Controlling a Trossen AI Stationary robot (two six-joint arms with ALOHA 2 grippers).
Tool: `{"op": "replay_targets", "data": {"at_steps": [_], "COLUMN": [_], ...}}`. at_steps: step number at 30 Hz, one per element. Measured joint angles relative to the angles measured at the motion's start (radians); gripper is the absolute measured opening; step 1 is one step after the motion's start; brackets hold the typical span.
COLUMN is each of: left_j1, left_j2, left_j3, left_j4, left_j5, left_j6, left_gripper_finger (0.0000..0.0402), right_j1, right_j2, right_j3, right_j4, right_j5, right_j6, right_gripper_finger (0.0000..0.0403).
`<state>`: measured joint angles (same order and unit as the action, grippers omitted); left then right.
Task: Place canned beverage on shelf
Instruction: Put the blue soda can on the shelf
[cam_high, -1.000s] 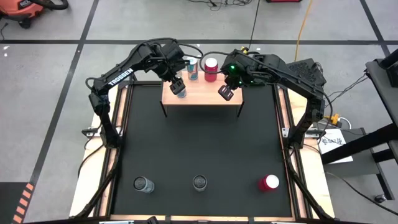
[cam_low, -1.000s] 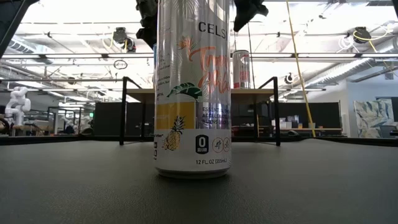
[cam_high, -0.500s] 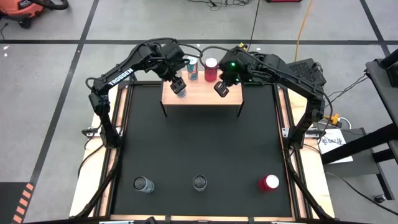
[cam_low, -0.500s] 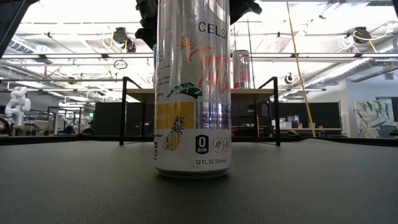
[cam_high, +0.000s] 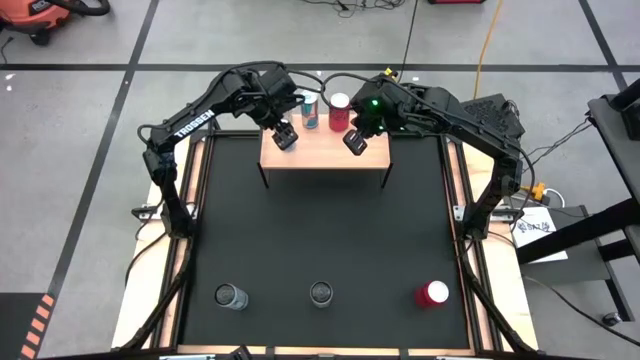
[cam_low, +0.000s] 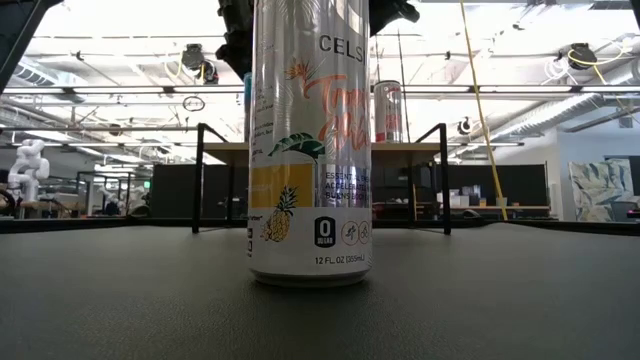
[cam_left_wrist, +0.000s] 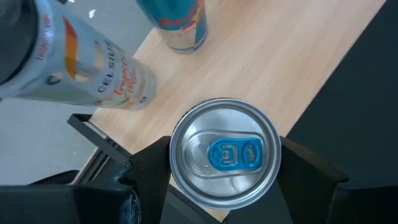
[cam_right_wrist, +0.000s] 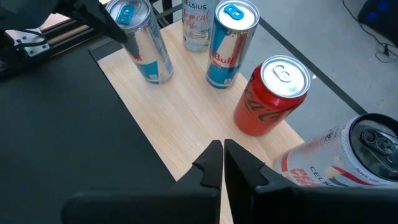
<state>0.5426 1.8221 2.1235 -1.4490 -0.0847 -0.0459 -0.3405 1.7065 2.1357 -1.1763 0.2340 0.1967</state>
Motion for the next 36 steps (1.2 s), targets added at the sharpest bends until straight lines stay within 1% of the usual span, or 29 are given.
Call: {"op": "replay_targets", "data": {"at_steps": [2, 5, 7, 18, 27, 36], "left_j1": [0.0, 0.001, 0.0, 0.002, 0.015, 0.014], "left_j2": [0.0, 0.0, 0.0, -0.002, -0.003, -0.003], "left_j3": [0.0, 0.0, 0.0, 0.0, 0.0, 0.0], "left_j4": [-0.001, 0.0, 0.0, -0.004, -0.003, 0.001], "left_j5": [0.012, 0.07, 0.085, 0.091, 0.109, 0.098], "left_j6": [0.0, 0.0, 0.0, 0.0, -0.002, -0.001], "left_gripper_finger": [0.0251, 0.0251, 0.0251, 0.0251, 0.0279, 0.0283], "right_j1": [0.0, 0.0, 0.0, 0.0, 0.0, 0.0], "right_j2": [0.0, 0.0, 0.0, 0.0, 0.0, 0.0], "right_j3": [0.0, 0.0, 0.0, 0.0, 0.0, 0.0], "right_j4": [0.0, -0.001, -0.001, -0.001, -0.001, -0.001], "right_j5": [0.0, 0.0, 0.0, 0.0, 0.0, 0.0], "right_j6": [0.0, 0.0, 0.0, 0.0, 0.0, 0.0], "right_gripper_finger": [0.0, 0.0, 0.0, 0.0, 0.0, 0.0]}}
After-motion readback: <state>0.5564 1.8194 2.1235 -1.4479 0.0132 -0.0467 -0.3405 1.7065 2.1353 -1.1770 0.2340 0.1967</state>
